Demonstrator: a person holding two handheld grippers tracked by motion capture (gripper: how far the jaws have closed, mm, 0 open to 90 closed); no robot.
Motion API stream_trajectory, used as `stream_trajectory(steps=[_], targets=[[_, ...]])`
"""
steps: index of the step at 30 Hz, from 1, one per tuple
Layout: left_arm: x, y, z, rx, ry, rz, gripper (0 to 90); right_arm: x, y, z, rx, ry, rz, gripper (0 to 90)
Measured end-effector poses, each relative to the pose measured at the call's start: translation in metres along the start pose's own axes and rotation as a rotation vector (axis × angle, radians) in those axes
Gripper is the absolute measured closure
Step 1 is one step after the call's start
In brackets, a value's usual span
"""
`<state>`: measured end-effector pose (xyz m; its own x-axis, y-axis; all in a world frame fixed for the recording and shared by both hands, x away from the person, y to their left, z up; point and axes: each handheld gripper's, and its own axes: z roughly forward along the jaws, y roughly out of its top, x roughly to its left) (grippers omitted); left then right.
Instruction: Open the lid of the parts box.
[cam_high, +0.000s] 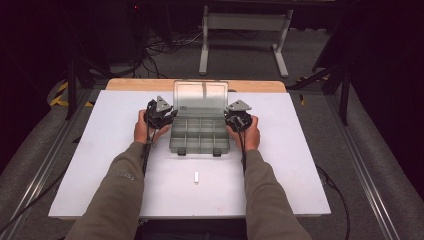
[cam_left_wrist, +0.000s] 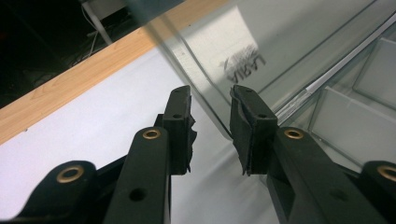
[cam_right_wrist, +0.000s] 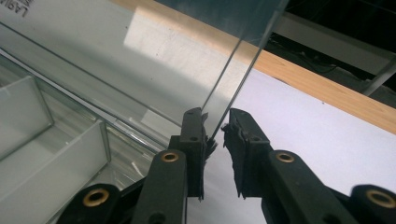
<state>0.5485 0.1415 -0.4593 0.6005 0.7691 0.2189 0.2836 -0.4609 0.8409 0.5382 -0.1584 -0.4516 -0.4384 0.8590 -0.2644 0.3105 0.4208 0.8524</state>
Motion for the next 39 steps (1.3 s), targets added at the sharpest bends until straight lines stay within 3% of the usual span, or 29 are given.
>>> stream_trajectory(steps=[3, 7, 13, 16, 19, 23, 28, 29, 32, 36, 39], targets=[[-0.002, 0.001, 0.001, 0.014, 0.009, 0.022, 70.2, 0.0, -0.001, 0.002, 0.015, 0.008, -0.004, 78.0], [-0.001, 0.0, 0.001, 0.008, 0.004, 0.009, 69.3, -0.001, -0.001, 0.002, 0.016, 0.005, -0.01, 75.5], [-0.002, 0.001, 0.0, 0.019, 0.005, 0.025, 70.5, 0.0, 0.001, 0.003, 0.028, 0.004, -0.03, 74.2], [-0.001, 0.0, 0.0, 0.013, 0.0, 0.013, 71.0, -0.002, 0.0, 0.004, 0.024, 0.017, -0.01, 75.1], [-0.001, -0.002, 0.0, 0.004, -0.011, -0.011, 71.0, -0.002, 0.0, 0.006, 0.03, 0.05, 0.019, 81.5], [-0.001, -0.003, 0.0, -0.002, -0.015, -0.021, 71.0, -0.001, 0.001, 0.008, 0.038, 0.044, 0.016, 81.1], [0.0, -0.005, -0.001, -0.015, -0.02, -0.035, 71.0, -0.007, -0.001, 0.009, 0.032, 0.084, 0.071, 80.6], [0.0, -0.005, -0.001, -0.017, -0.026, -0.038, 73.1, -0.011, -0.002, 0.009, 0.039, 0.11, 0.109, 80.1], [0.0, -0.004, -0.001, -0.01, -0.016, -0.023, 70.9, -0.012, -0.002, 0.009, 0.035, 0.119, 0.118, 79.9], [0.0, -0.004, -0.002, -0.005, -0.006, -0.013, 68.1, -0.01, 0.0, 0.009, 0.045, 0.108, 0.083, 78.7], [0.003, -0.005, -0.004, -0.003, 0.012, -0.017, 65.1, -0.013, 0.001, 0.008, 0.047, 0.128, 0.068, 77.2]])
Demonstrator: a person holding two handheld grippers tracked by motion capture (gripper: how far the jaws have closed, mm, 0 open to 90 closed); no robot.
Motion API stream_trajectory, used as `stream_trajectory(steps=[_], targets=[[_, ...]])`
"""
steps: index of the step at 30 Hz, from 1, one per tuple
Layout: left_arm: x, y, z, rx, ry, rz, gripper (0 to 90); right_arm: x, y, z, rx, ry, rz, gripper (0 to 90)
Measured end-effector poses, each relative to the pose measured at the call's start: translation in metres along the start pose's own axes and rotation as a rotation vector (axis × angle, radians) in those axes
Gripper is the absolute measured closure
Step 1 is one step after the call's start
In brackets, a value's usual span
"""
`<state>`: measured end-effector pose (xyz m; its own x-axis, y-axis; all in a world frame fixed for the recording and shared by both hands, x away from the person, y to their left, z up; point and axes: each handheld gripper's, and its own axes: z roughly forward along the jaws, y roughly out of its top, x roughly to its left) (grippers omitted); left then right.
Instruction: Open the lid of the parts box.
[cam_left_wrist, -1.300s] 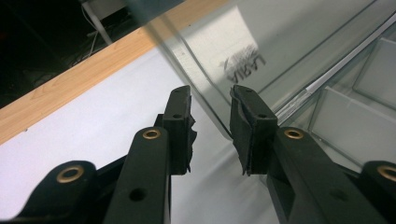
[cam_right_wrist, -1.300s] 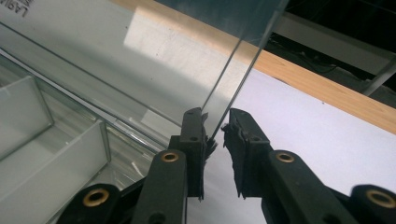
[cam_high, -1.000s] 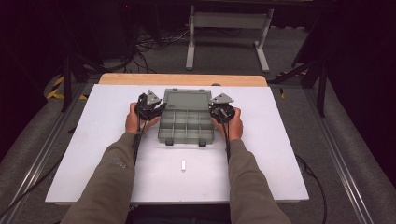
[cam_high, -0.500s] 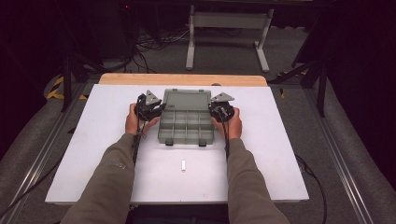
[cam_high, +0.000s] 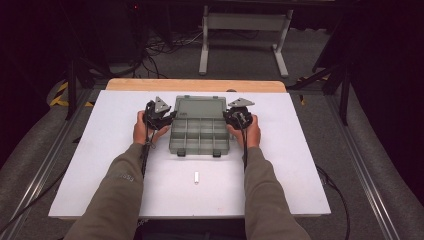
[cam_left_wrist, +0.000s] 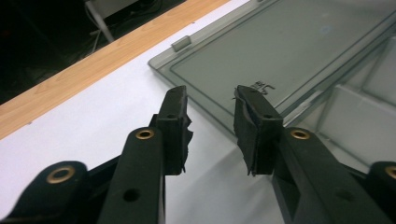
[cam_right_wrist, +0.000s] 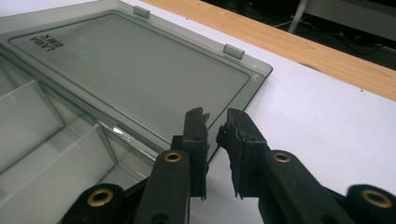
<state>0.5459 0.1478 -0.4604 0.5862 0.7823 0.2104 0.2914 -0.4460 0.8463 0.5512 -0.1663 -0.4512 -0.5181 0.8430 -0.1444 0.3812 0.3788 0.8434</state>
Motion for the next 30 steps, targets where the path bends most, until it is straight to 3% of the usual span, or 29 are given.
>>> stream_trajectory(steps=[2, 7, 14, 24, 30], targets=[[0.003, 0.001, -0.003, 0.001, 0.011, 0.006, 64.1, -0.001, 0.002, -0.003, 0.006, -0.003, -0.023, 75.5], [0.009, 0.005, -0.018, -0.018, 0.027, 0.039, 63.0, 0.0, 0.006, -0.013, -0.027, 0.021, -0.023, 72.0], [0.019, 0.01, -0.044, -0.033, 0.044, 0.096, 60.7, 0.01, 0.017, -0.029, -0.052, 0.053, -0.103, 65.7], [0.016, 0.011, -0.088, -0.096, 0.006, 0.18, 53.9, 0.017, 0.021, -0.058, -0.131, 0.096, -0.138, 54.4], [0.012, 0.007, -0.104, -0.102, -0.015, 0.22, 51.4, 0.024, 0.018, -0.074, -0.156, 0.12, -0.157, 47.0]])
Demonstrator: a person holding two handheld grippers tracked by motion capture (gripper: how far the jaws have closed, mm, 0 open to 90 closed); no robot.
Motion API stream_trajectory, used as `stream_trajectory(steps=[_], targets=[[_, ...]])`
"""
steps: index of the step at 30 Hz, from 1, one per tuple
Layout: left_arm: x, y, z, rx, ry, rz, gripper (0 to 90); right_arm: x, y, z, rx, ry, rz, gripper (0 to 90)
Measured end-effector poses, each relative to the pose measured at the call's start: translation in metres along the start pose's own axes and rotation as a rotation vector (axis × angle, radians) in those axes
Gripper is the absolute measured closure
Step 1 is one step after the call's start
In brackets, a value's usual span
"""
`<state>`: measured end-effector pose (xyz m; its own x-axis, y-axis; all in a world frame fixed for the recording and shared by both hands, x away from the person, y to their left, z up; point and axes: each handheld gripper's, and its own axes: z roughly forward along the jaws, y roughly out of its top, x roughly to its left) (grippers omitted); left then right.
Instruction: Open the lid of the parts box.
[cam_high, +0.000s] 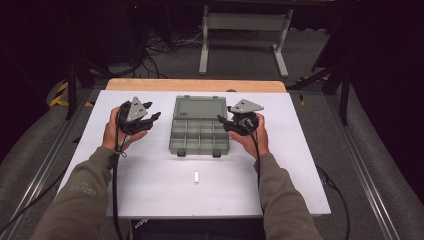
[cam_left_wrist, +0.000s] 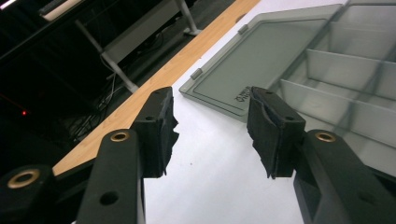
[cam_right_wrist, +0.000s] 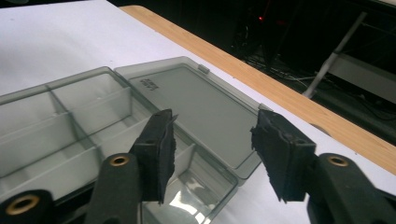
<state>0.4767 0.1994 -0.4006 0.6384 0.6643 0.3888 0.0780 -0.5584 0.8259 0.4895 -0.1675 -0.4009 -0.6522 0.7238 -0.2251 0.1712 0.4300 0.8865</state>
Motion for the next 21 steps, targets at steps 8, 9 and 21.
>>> stream_trajectory(steps=[8, 9, 21], targets=[[-0.011, 0.002, -0.021, -0.052, -0.029, 0.024, 45.9, 0.013, -0.001, -0.019, -0.034, 0.039, -0.024, 41.0], [-0.012, 0.003, -0.022, -0.056, -0.034, 0.029, 45.2, 0.015, -0.001, -0.021, -0.035, 0.044, -0.029, 40.4], [-0.035, 0.008, -0.038, -0.114, -0.087, 0.063, 34.4, 0.034, -0.003, -0.037, -0.062, 0.083, -0.057, 30.7]])
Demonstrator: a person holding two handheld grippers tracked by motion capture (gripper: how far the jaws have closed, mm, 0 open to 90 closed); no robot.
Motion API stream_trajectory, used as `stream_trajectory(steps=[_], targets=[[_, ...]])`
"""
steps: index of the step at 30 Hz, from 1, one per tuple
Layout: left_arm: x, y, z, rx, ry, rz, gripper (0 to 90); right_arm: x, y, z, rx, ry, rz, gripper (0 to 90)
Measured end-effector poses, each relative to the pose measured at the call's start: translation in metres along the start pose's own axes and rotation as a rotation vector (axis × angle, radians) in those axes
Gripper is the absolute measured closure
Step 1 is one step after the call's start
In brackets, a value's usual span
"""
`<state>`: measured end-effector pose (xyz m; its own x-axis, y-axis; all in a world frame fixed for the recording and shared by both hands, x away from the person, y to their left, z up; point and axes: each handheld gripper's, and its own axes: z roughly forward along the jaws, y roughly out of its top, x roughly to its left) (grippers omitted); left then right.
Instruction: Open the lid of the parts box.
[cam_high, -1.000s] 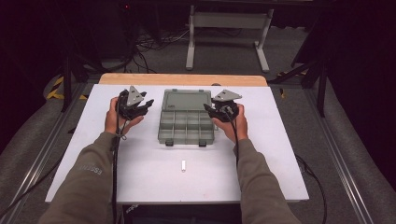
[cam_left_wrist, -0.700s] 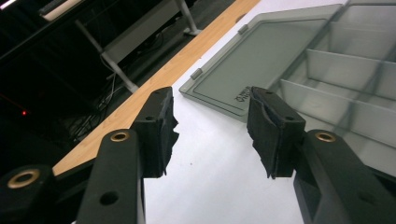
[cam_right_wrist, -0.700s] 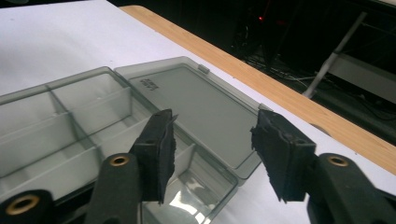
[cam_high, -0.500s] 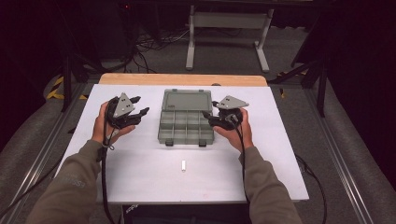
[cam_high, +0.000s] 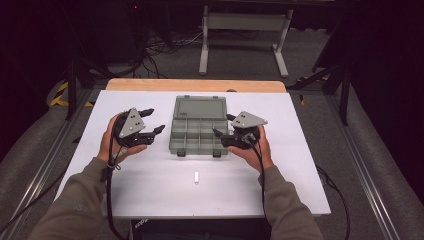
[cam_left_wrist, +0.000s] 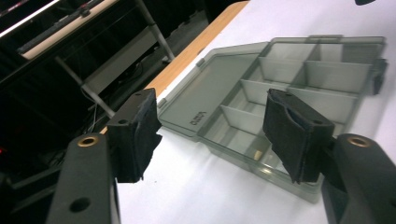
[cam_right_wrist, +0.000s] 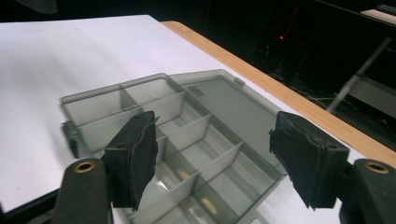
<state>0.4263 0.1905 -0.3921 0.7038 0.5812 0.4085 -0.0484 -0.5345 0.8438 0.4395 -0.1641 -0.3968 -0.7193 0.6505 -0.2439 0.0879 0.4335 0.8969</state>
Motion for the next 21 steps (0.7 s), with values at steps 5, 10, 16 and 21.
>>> stream_trajectory(steps=[5, 10, 16, 21], targets=[[-0.02, -0.012, -0.012, -0.055, -0.043, -0.008, 24.2, 0.013, -0.007, -0.009, -0.018, 0.027, 0.001, 28.1], [-0.04, -0.021, -0.02, -0.057, -0.07, 0.002, 18.0, 0.028, -0.015, -0.015, -0.004, 0.055, -0.031, 26.4], [-0.049, -0.026, -0.028, -0.074, -0.073, 0.006, 16.8, 0.039, -0.015, -0.022, -0.011, 0.085, -0.052, 24.6], [-0.051, -0.03, -0.029, -0.074, -0.077, 0.006, 16.1, 0.044, -0.015, -0.024, -0.008, 0.102, -0.062, 24.1]])
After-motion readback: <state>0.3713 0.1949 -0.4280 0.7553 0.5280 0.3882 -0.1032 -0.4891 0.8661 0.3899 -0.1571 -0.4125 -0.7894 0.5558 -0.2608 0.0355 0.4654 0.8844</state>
